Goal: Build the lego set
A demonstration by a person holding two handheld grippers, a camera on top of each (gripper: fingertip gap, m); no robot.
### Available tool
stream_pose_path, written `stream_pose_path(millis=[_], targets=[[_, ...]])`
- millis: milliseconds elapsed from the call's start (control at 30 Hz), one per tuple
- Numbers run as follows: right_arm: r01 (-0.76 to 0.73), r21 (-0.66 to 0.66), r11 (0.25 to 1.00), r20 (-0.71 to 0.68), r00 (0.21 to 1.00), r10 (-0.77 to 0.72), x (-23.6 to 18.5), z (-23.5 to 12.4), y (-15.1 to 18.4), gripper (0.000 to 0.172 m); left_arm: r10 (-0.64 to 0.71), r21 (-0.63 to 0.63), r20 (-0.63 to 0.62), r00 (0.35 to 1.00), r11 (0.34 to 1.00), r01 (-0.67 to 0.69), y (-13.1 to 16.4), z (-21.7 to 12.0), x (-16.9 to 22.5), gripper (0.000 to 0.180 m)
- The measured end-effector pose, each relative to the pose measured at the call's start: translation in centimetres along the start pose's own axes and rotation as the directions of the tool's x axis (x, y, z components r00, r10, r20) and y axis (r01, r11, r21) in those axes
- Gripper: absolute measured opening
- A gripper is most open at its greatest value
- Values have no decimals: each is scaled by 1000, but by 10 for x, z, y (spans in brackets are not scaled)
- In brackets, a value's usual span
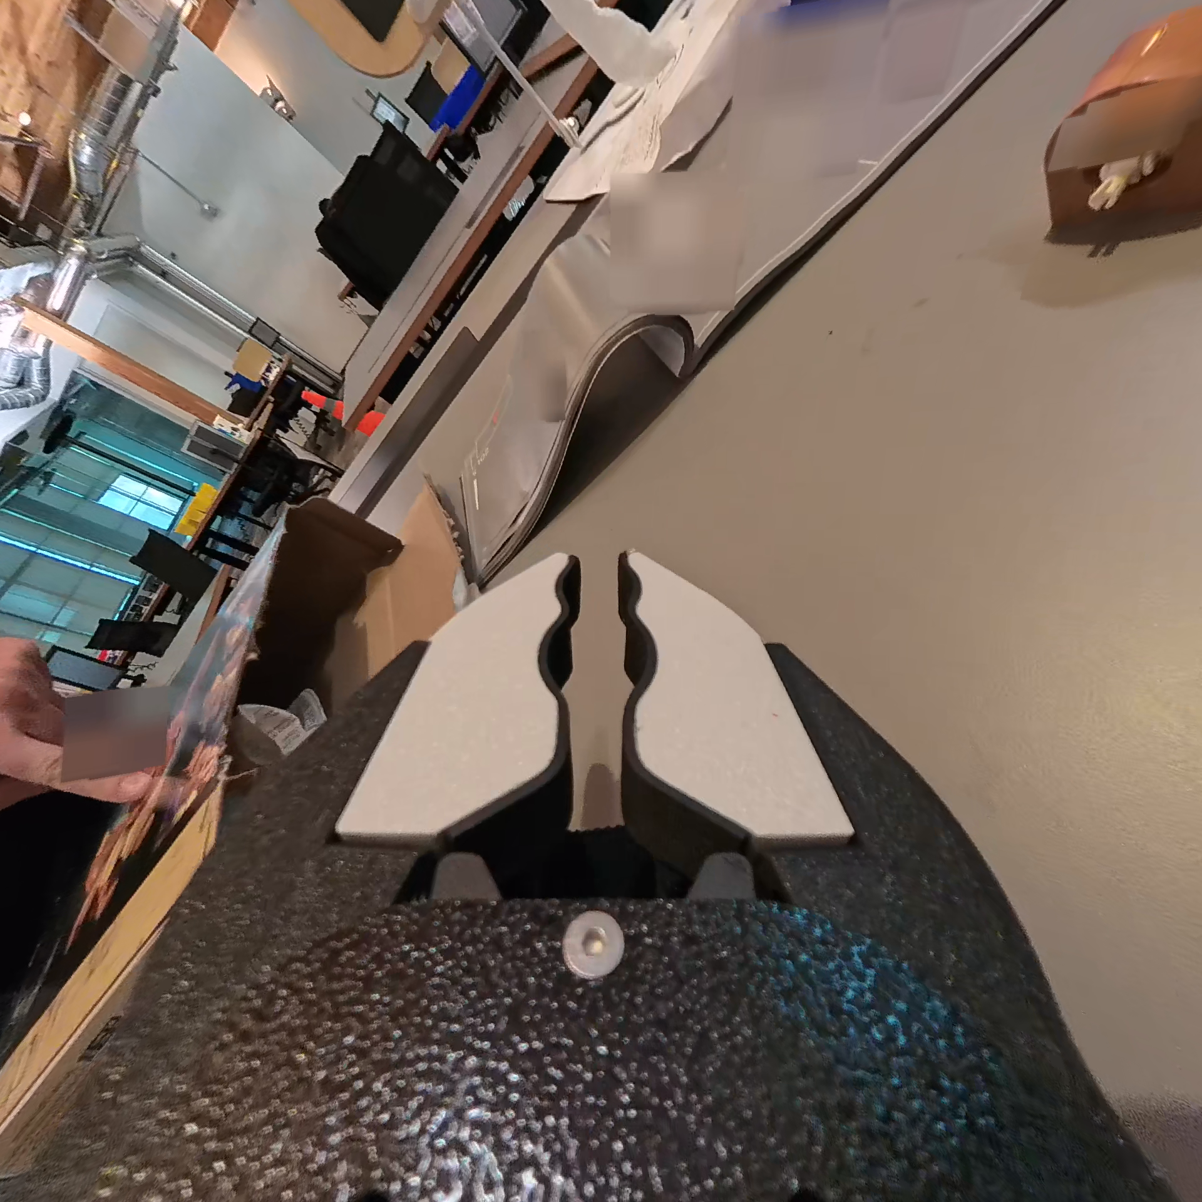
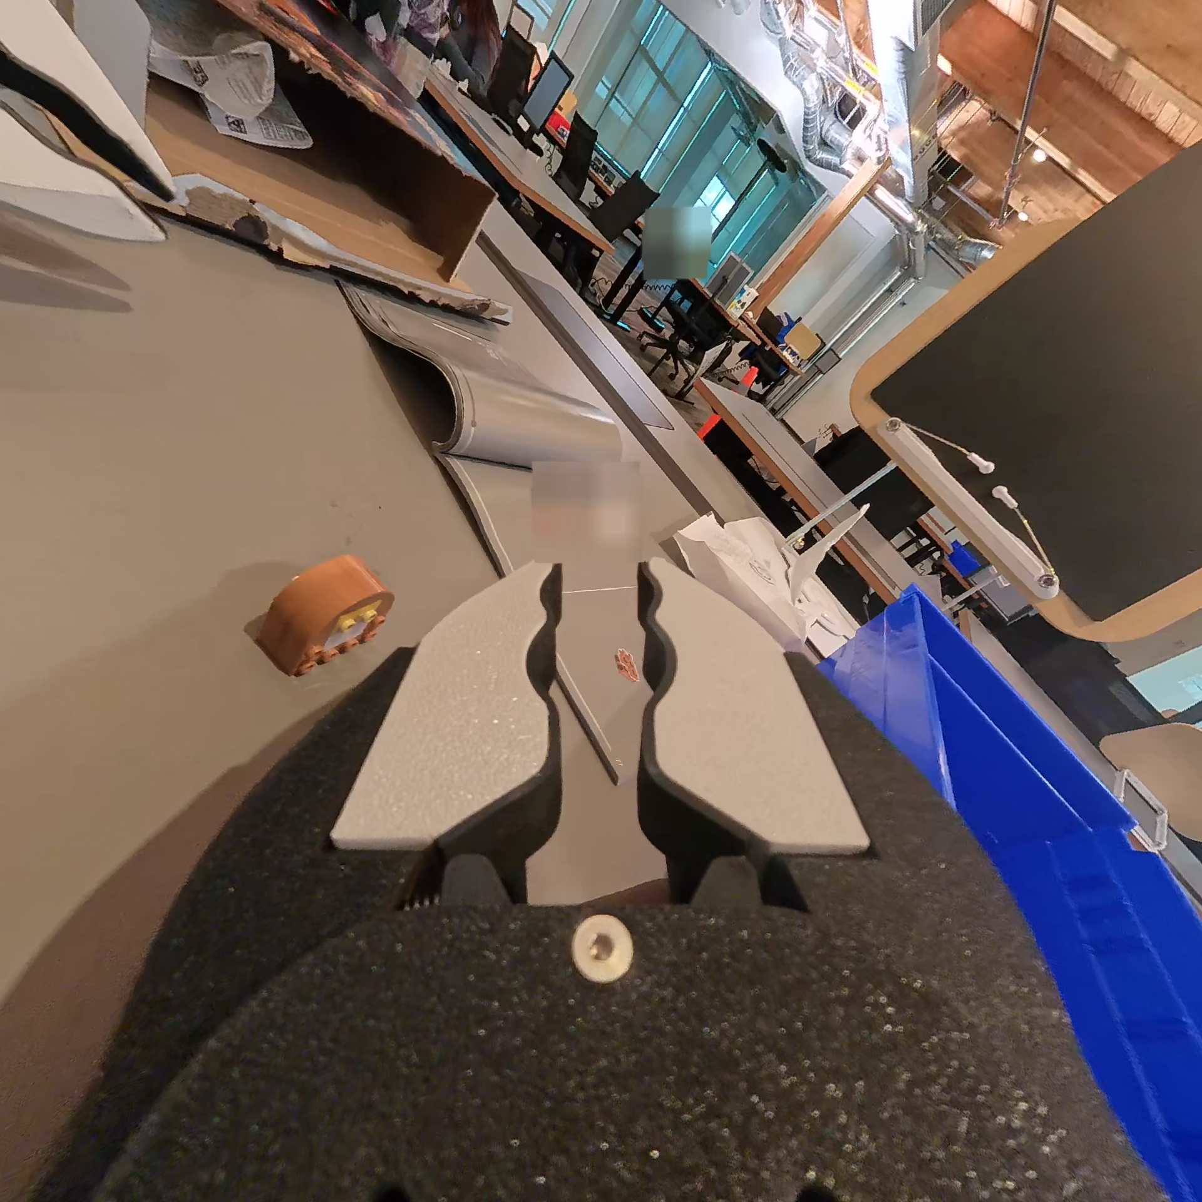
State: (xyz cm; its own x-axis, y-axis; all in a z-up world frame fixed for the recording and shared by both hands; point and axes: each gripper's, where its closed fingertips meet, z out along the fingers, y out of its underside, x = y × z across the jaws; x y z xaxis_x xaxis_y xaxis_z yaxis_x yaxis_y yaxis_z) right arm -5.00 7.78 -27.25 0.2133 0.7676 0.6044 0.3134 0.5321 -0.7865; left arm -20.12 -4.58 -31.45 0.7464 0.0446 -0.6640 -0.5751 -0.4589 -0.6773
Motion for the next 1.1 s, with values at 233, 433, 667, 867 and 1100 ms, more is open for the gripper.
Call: stream_pose_path(millis=[233,433,667,867,1100], targets=[[1,0,1000,-17,1000,-1,4,-2,0,21,13,-25,-18,1000,1000,-13,2,4,3,10],[23,6,1000,-19,1000,-23,2,-3,-2,21,28,-45,-21,999,999,-29,5,6,5,10],[19,5,1000,-18,1000,-19,1,-3,-2,20,84,-27,1,996,996,-84,3,2,8,9],[21,-3,1000,-6,1000,-21,-2,0,0,20,75,-12,16,997,997,-75,1,0,6,9],[-84,34,996,-145,985,88,20,-47,-20,19,68,3,46,997,998,-68,0,-4,3,9]])
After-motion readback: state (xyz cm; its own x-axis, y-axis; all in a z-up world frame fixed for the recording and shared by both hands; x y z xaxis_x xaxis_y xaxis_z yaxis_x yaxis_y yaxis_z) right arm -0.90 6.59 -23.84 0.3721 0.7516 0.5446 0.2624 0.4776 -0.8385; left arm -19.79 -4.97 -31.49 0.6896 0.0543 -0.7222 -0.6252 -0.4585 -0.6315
